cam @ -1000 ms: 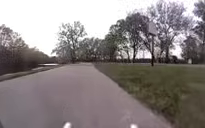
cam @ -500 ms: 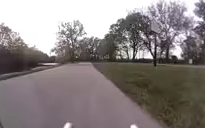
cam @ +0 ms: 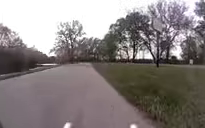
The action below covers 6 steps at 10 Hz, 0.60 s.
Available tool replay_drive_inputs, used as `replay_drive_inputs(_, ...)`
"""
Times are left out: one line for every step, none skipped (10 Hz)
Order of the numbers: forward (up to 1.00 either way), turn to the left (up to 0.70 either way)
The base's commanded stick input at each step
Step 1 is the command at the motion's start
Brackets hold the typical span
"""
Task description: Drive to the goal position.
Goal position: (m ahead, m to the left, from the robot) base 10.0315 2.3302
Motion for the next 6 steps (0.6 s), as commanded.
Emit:
replay_drive_inputs(1.0, 0.0)
replay_drive_inputs(1.0, 0.0)
replay_drive_inputs(1.0, 0.0)
replay_drive_inputs(1.0, 0.0)
replay_drive_inputs(1.0, 0.0)
replay_drive_inputs(1.0, 0.0)
